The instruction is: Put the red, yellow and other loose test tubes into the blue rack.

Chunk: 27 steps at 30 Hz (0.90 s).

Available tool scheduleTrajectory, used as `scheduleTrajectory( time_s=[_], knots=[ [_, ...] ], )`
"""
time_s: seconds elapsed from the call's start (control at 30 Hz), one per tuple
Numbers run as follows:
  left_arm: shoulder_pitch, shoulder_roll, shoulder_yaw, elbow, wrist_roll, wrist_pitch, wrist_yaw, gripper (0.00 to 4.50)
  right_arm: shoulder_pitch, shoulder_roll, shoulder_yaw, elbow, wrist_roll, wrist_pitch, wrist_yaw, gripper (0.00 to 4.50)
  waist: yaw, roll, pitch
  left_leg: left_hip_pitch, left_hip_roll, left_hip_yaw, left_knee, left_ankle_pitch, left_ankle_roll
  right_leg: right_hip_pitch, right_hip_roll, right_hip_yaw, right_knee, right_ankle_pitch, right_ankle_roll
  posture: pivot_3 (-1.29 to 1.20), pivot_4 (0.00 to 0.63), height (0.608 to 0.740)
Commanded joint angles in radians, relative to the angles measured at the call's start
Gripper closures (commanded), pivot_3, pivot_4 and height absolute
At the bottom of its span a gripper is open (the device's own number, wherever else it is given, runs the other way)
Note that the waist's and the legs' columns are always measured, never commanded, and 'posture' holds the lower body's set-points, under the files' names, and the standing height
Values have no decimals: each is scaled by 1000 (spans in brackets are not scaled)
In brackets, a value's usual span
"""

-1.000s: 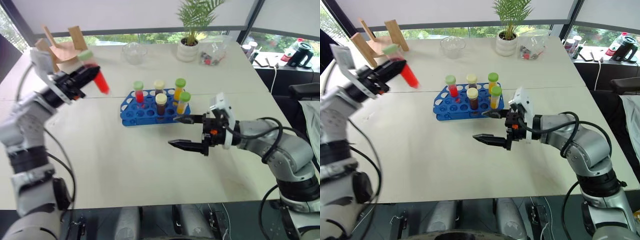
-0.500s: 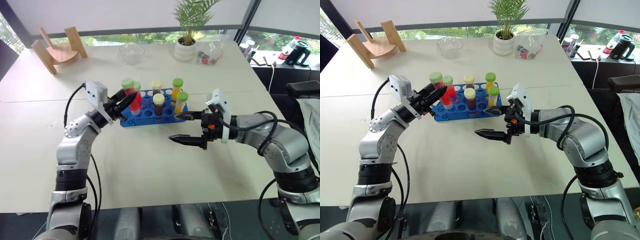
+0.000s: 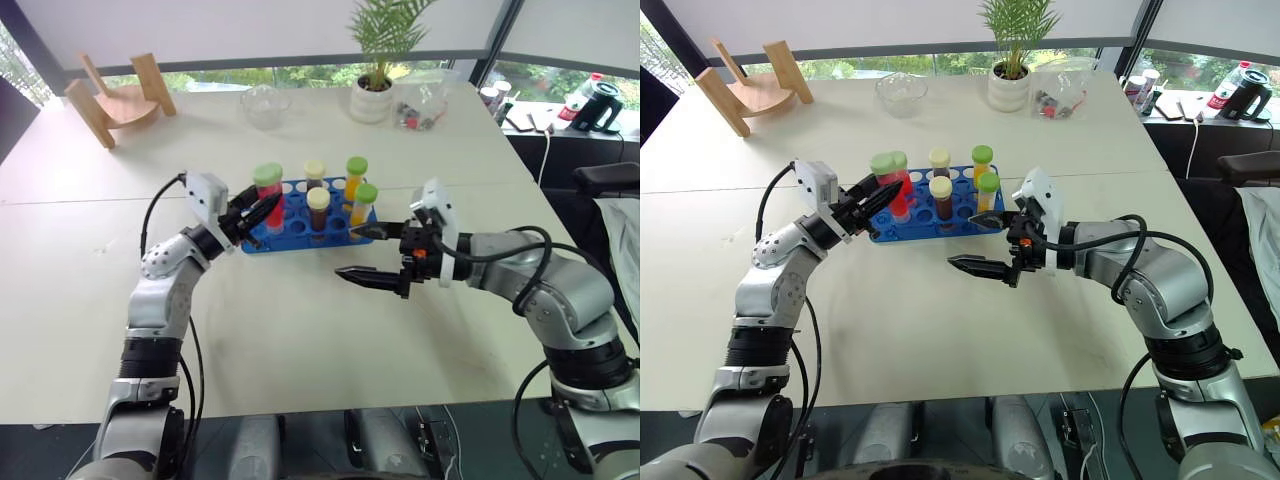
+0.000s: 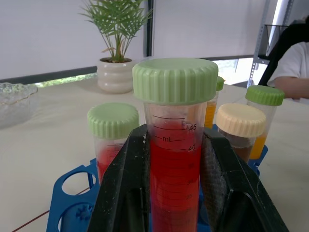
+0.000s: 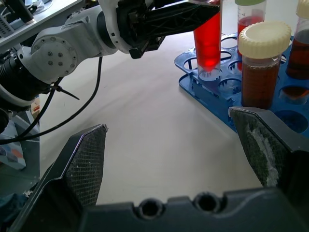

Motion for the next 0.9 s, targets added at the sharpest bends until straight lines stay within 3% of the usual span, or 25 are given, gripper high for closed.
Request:
scheduleTrajectory(
  time_s=[0.03,0.9],
  knots=[
    [-1,-7,-29,25,26,-19,5,3675,-2,13,-31,-32,14,-8,-9,0,0,0,0,0,0,0,0,0,0,0,0,0,0,0,0,0,150,740],
    [32,29,-37,57,61,-83,23,3675,0,69,-21,-12,-5,-21,-31,0,-3,0,0,1,0,0,0,0,0,1,0,0,0,0,0,0,150,740]
  ],
)
